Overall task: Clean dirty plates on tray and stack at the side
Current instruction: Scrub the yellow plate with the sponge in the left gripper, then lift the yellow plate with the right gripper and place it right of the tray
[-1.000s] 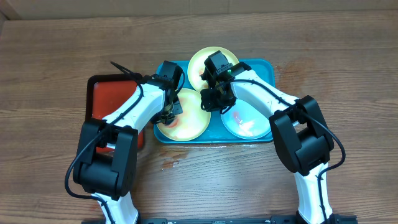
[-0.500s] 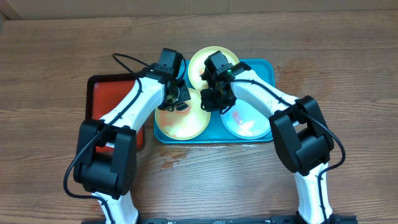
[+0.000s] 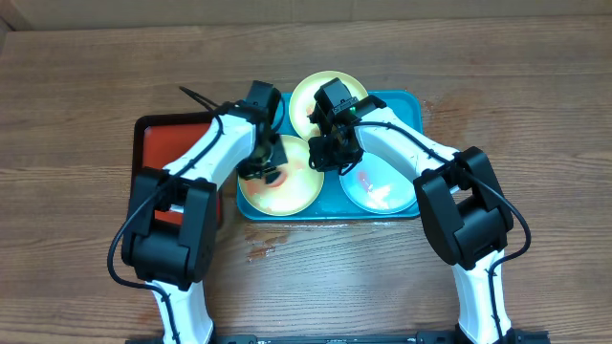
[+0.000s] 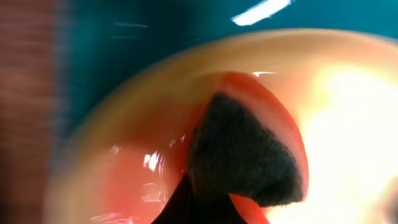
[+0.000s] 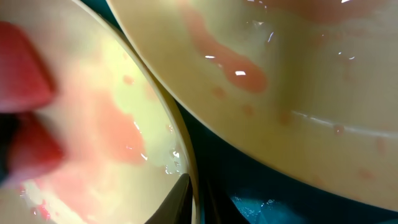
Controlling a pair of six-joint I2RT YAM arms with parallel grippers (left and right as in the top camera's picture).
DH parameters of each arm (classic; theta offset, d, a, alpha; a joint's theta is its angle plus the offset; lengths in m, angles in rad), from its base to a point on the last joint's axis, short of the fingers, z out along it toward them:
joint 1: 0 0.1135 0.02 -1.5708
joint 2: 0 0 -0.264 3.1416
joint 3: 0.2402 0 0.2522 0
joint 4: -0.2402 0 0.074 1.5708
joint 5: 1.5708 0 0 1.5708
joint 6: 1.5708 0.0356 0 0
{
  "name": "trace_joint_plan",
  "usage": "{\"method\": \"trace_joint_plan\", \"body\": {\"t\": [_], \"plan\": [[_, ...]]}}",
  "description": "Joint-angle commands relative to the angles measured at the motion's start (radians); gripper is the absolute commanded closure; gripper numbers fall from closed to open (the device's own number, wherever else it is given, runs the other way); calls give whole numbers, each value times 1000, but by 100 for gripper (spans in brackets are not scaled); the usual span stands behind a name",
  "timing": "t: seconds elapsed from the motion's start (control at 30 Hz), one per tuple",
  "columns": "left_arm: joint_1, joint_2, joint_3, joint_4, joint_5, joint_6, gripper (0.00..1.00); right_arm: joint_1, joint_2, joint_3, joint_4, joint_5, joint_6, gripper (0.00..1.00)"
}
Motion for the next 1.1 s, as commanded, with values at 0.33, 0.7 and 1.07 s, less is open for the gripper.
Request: {"method": "trace_joint_plan", "body": {"t": [0.33,0.7,1.07], "plan": [[59,-64,309,-176,-70,-6,96,11,6,39,-11,12,-4,96],[278,-117,325,-264,-46,-6,96,208,-65,363,-375,683,-5,96],[486,-117,325,-336,-44,28,96,413,-65,501,-498,1349,-136,96]]}}
